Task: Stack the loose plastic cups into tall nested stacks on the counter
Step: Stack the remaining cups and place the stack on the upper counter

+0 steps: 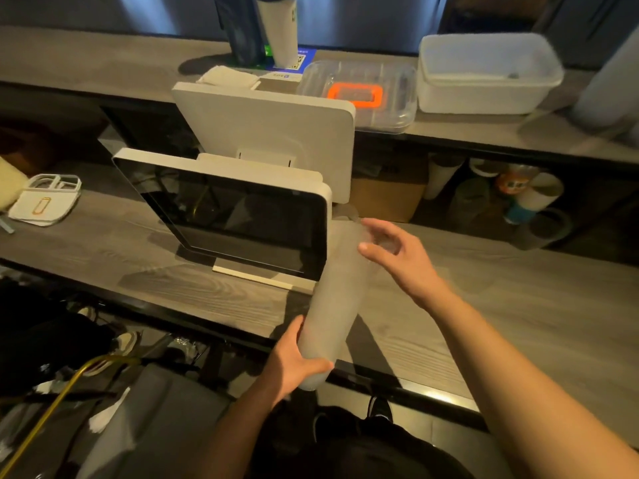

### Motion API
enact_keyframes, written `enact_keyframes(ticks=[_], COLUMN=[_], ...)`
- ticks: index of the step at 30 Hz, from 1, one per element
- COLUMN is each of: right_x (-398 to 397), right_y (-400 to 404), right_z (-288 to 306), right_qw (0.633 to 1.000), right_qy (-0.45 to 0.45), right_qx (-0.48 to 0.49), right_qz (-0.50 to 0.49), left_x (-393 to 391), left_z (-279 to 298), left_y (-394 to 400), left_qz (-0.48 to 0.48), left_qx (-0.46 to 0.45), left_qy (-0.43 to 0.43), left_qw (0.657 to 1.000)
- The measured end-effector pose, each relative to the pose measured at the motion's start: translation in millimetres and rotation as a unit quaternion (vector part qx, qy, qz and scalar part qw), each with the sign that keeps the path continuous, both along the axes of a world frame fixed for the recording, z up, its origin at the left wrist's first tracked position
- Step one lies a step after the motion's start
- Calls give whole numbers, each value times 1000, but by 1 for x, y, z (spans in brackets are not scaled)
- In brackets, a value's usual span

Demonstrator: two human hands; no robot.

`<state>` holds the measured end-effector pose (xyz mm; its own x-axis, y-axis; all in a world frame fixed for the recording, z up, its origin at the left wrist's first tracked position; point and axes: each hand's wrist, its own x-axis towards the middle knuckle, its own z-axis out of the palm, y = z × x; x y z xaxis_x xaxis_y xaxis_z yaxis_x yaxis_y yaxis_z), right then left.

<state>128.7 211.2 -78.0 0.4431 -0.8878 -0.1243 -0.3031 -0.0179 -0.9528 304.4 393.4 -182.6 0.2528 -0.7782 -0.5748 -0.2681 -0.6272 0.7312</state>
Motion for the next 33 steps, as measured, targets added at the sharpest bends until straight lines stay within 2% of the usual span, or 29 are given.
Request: enact_keyframes(ticks=[5,12,15,18,21,24,33], right_x=[-4,2,7,8,7,10,38], right_y=[6,18,17,6,-15,-33,-70], right_z=[-3,-13,-17,-31,-50,-68,-100], right_qw=[998,992,995,996,993,990,982], right_qy=[50,68,32,-8,35,91,167], right_qx=[-26,31,61,84,93,95,92], right_qz=[25,104,78,-13,-60,-41,1], left_x=[-8,-17,-16,-14,-11,-8,-1], left_z=[4,12,12,15,16,19,16], left_y=[0,-4,-1,4,8,11,13], left_qz=[-10,12,24,36,58,77,132], left_qx=[-8,-27,-20,-17,-19,-16,-19], left_qy=[4,40,48,53,66,72,78], left_qw=[1000,999,998,998,996,994,988])
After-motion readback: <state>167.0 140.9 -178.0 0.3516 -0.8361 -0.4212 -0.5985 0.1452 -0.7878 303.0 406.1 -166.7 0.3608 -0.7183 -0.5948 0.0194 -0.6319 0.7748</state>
